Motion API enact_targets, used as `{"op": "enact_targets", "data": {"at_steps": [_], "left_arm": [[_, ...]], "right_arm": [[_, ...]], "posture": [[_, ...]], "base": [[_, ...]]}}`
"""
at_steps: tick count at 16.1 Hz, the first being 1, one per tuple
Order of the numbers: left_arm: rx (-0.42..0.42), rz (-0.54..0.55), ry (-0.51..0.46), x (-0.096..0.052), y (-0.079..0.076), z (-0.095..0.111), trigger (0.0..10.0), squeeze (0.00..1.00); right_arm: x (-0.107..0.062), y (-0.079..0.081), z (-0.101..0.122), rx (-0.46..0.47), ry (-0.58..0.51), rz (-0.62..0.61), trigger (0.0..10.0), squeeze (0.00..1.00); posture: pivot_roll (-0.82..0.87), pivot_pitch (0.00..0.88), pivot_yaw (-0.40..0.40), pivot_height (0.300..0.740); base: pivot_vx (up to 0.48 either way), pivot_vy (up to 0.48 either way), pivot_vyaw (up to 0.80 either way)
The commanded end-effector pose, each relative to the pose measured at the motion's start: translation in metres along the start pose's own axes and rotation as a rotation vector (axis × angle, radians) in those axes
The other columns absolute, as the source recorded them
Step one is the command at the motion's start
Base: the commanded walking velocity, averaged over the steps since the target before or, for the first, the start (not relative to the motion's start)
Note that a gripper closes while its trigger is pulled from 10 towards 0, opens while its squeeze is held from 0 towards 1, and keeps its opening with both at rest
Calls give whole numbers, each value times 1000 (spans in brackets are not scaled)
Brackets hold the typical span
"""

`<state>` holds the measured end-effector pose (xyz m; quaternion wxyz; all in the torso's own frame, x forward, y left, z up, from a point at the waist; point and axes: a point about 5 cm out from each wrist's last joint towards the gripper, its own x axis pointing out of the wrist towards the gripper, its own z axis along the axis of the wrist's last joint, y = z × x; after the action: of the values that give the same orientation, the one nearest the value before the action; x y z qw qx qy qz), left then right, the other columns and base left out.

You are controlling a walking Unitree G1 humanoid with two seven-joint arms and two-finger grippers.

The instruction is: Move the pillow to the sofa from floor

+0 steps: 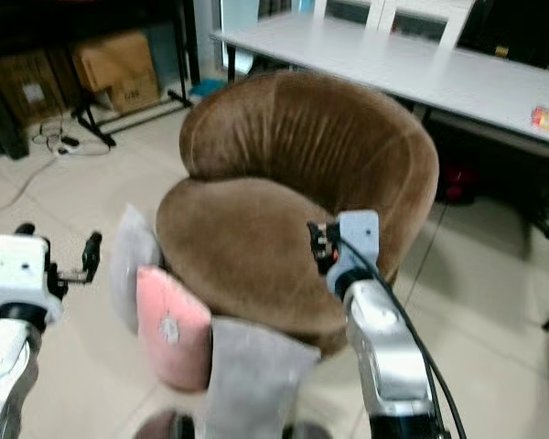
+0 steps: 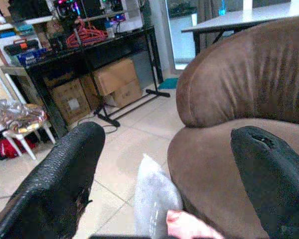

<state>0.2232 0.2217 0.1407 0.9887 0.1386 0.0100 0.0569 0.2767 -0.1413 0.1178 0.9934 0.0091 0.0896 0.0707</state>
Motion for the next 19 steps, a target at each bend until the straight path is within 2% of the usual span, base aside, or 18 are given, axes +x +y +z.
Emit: {"op": "enact_targets", "data": {"at_steps": [1, 3, 8, 17, 19], "left_arm": [[8, -1, 6, 1, 0, -2, 10000, 0], [8, -1, 4, 1, 0, -1, 10000, 0], [-30, -10, -12, 2, 0, 1, 10000, 0], [-41, -18, -16, 2, 0, 1, 10000, 0], [-39, -21, -13, 1, -1, 0, 10000, 0]], "right_arm": [[1, -3, 0, 9, 3, -13, 10000, 0], [1, -3, 1, 7, 1, -15, 10000, 0], [4, -2, 7, 6, -31, -15, 10000, 0], [8, -4, 8, -5, -37, -26, 10000, 0], [8, -8, 5, -17, -27, -59, 10000, 0]], "posture": [[-58, 0, -26, 620], [-57, 0, -26, 600], [-57, 0, -27, 600], [-52, 0, -30, 600], [-52, 0, -30, 600]], "base": [[0, 0, 0], [0, 0, 0], [0, 0, 0], [297, 0, 0], [315, 0, 0]]}}
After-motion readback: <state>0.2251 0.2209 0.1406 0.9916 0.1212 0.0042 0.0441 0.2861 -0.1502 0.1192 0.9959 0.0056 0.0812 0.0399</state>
